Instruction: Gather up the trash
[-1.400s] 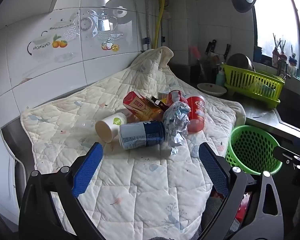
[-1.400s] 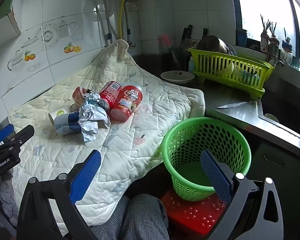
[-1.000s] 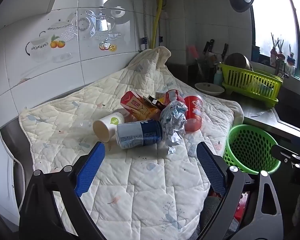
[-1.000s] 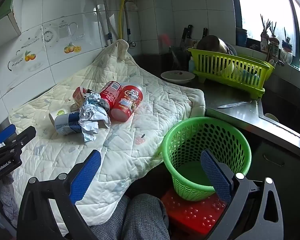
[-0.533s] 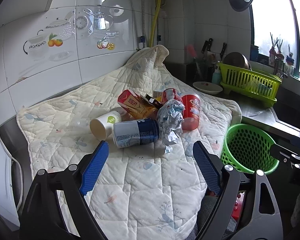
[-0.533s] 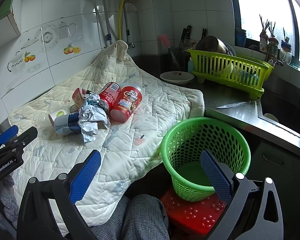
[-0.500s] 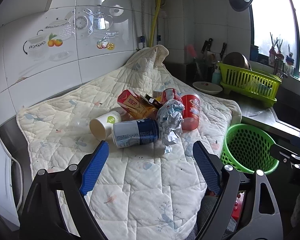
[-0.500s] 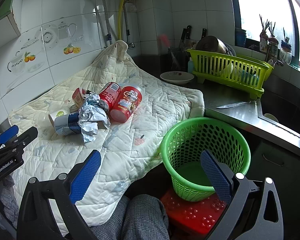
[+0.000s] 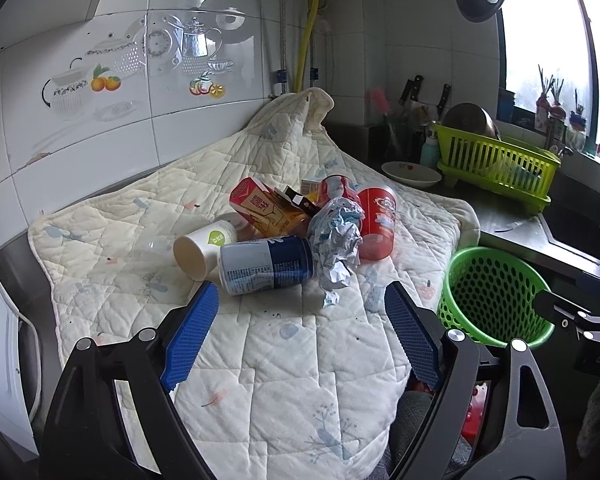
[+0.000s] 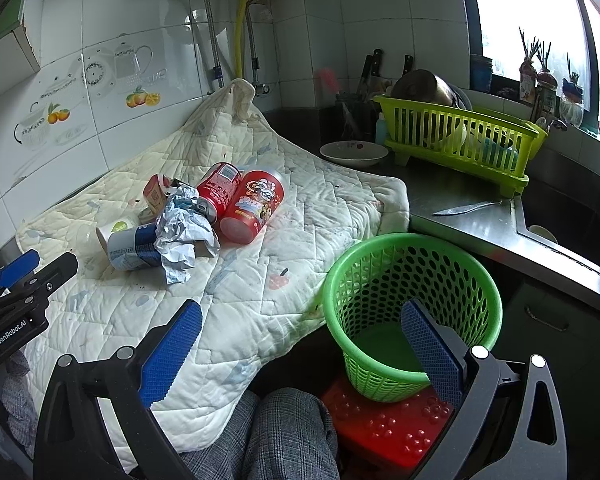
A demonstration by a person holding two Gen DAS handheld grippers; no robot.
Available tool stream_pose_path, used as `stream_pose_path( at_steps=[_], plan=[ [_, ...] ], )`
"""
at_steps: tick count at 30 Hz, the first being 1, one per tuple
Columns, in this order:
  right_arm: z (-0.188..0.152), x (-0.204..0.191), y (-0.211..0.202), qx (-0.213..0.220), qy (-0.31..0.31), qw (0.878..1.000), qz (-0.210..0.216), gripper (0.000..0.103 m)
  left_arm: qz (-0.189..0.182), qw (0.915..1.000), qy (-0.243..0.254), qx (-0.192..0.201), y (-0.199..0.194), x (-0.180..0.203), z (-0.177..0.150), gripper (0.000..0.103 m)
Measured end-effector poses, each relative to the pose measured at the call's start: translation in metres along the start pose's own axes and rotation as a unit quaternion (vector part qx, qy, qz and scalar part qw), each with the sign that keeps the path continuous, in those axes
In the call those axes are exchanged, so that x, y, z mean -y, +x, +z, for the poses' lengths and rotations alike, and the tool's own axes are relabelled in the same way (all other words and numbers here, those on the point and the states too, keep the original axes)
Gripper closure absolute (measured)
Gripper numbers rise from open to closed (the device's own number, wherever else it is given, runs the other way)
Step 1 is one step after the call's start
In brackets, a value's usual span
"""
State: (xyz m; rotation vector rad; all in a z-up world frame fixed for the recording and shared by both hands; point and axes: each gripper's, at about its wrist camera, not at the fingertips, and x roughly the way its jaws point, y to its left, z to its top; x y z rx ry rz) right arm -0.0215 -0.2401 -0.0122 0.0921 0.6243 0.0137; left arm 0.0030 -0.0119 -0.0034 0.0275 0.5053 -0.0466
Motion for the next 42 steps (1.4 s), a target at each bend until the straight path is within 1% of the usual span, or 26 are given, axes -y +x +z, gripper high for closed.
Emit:
stream_pose_path(
  at_steps=[23, 42],
  plan=[
    [0.0001, 0.0034, -0.0009, 0.005, 0.003, 1.000, -0.004, 0.006, -0.003, 1.0000, 0.000, -0.001, 0.0015, 0.0030, -0.0002, 0.019],
    [0.0011, 0.0028, 0.0015, -0.001, 0.003, 1.000, -0.002, 0.006, -0.005, 1.0000, -0.006, -0.004, 0.0035, 0.0015, 0.0013, 0.019]
  ],
)
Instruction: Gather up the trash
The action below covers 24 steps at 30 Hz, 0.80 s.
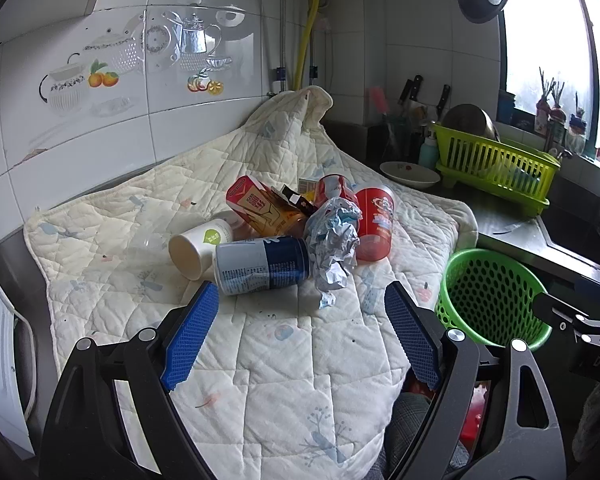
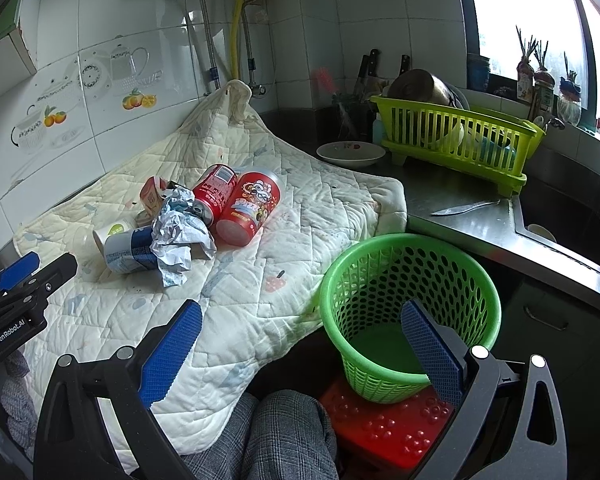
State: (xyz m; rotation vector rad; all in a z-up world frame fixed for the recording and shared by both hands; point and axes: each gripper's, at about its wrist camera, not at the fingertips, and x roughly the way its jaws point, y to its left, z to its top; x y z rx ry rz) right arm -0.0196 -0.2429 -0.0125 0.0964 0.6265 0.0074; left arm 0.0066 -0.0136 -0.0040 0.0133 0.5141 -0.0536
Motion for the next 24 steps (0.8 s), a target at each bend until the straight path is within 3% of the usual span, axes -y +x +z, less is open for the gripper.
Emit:
stream_pose_path(
  at_steps=[9, 24],
  plan=[
    [0.003, -0.001, 0.006, -0.007, 0.002, 1.000, 0.001, 0.006, -0.001, 1.0000, -0.003, -0.005, 0.007, -0.003, 0.001, 0.019],
    [0.007, -0.002, 0.022, -0.023, 0.004, 1.000, 0.007, 0.006, 0.004, 0.9999, -0.006, -0.010, 0.018, -0.005, 0.002, 0.008]
  ],
)
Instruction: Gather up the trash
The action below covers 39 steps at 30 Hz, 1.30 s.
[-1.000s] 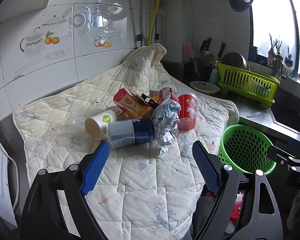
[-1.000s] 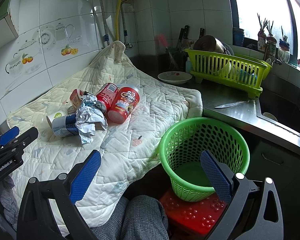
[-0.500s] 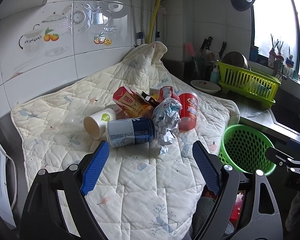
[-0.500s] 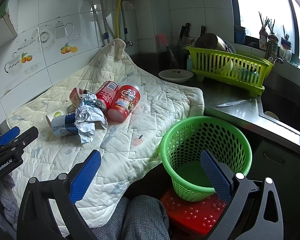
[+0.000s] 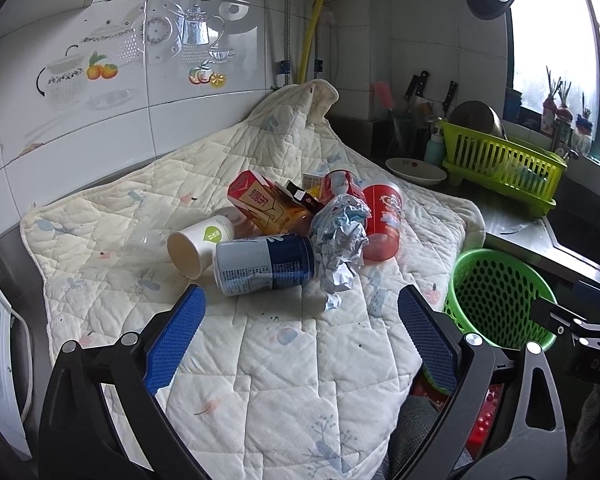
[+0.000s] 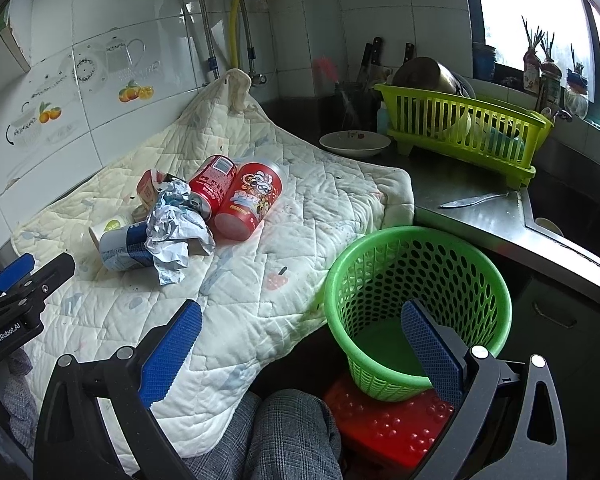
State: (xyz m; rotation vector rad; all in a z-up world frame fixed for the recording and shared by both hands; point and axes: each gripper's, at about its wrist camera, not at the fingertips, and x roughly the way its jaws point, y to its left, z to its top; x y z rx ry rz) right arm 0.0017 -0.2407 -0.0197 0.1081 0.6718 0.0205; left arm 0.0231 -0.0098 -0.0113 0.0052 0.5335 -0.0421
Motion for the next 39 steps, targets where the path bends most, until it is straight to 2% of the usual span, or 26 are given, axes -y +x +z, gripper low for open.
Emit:
stream_pose_path(
  at_steps=[20, 29, 33, 39],
  plan=[
    [0.011, -0.027, 0.027, -0.016, -0.042, 0.999, 0.023, 0.006, 0.029, 0.9992, -0.023, -0.010, 0.014, -0.028, 0.004, 0.005],
    [0.035, -0.067, 0.053, -0.020, -0.081, 0.993, 0.082, 0.006, 0.056, 0.9975, -0.040, -0.015, 0.021, -0.056, 0.007, 0.005],
    [0.049, -0.087, 0.074, -0.035, -0.081, 0.989, 0.119, 0.007, 0.065, 0.9966, -0.047, -0.018, 0.024, -0.069, 0.007, 0.005],
    [0.063, -0.112, 0.108, -0.056, -0.082, 0.985, 0.143, 0.007, 0.079, 0.9949, -0.058, -0.024, 0.031, -0.088, 0.006, 0.005]
  ],
)
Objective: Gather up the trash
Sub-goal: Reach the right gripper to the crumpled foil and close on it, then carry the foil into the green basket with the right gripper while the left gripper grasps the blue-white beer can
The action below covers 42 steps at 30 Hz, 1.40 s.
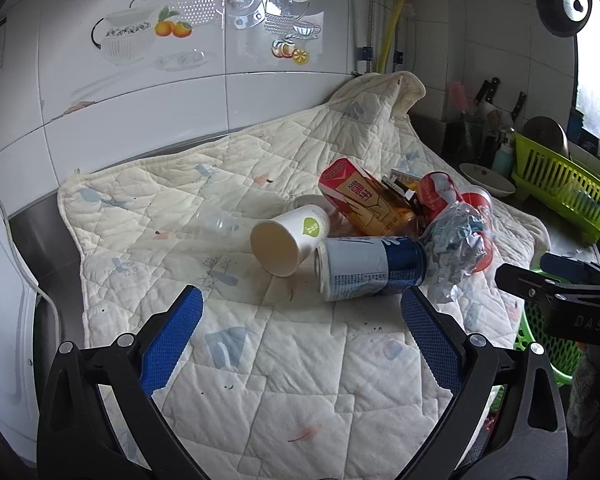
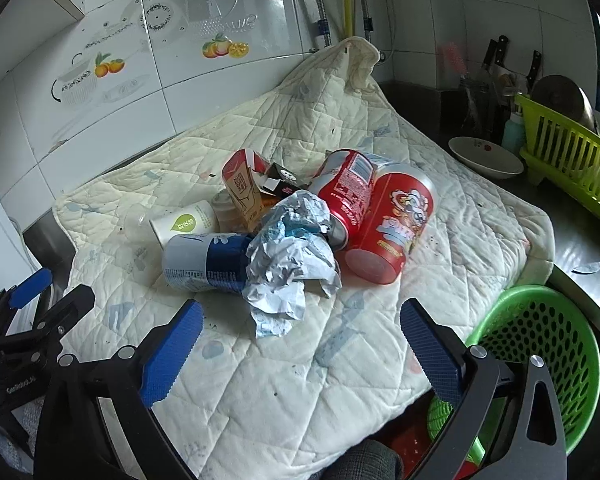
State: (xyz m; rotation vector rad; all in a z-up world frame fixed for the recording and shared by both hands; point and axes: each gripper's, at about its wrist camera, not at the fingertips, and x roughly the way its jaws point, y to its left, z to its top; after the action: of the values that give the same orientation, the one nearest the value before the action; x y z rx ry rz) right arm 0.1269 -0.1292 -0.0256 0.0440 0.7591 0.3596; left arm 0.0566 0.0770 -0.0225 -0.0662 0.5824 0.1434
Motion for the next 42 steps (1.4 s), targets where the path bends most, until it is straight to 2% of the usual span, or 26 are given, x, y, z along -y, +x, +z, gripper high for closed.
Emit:
stream_pose_path(
  at_steps=[6, 12, 16, 17, 20, 27, 32, 34, 37, 42],
  plan=[
    [0.014, -0.004, 0.036, -0.015, 0.008, 1.000, 0.010, 0.011, 0.004, 1.0000, 0.001, -0.004, 0.008, -0.008, -0.001, 0.005],
    [0.024, 0.001, 0.064, -0.033, 0.026, 0.999, 0.010, 0.025, 0.001, 0.9998, 0.018, -0.003, 0.014, -0.010, 0.002, 0.005],
    [0.024, 0.008, 0.077, -0.047, 0.042, 0.998, 0.021, 0.040, -0.002, 0.9992, 0.040, 0.000, 0.019, -0.007, 0.007, 0.005],
    [0.023, 0.009, 0.078, -0.050, 0.044, 0.997, 0.027, 0.048, -0.003, 0.9989, 0.046, 0.002, 0.020, -0.006, 0.008, 0.005],
    [0.022, 0.011, 0.076, -0.050, 0.050, 0.997, 0.040, 0.062, -0.006, 0.9975, 0.071, 0.008, 0.026, -0.002, 0.013, 0.005],
    [0.015, 0.012, 0.049, -0.034, 0.044, 0.996, 0.062, 0.070, -0.039, 0.9898, 0.136, 0.014, 0.039, 0.011, 0.018, 0.005],
    [0.007, 0.015, 0.021, -0.019, 0.042, 0.996, 0.080, 0.071, -0.090, 0.9805, 0.174, 0.012, 0.050, 0.019, 0.024, 0.005],
    [0.002, 0.017, 0.008, -0.013, 0.043, 0.995, 0.084, 0.071, -0.119, 0.9743, 0.191, 0.011, 0.056, 0.024, 0.027, 0.005],
    [-0.004, 0.024, -0.008, -0.008, 0.047, 0.995, 0.085, 0.071, -0.161, 0.9611, 0.224, 0.007, 0.067, 0.033, 0.031, 0.005],
    [-0.014, 0.042, -0.035, -0.003, 0.055, 0.996, 0.076, 0.071, -0.192, 0.9387, 0.286, -0.008, 0.090, 0.046, 0.036, 0.005]
  ],
)
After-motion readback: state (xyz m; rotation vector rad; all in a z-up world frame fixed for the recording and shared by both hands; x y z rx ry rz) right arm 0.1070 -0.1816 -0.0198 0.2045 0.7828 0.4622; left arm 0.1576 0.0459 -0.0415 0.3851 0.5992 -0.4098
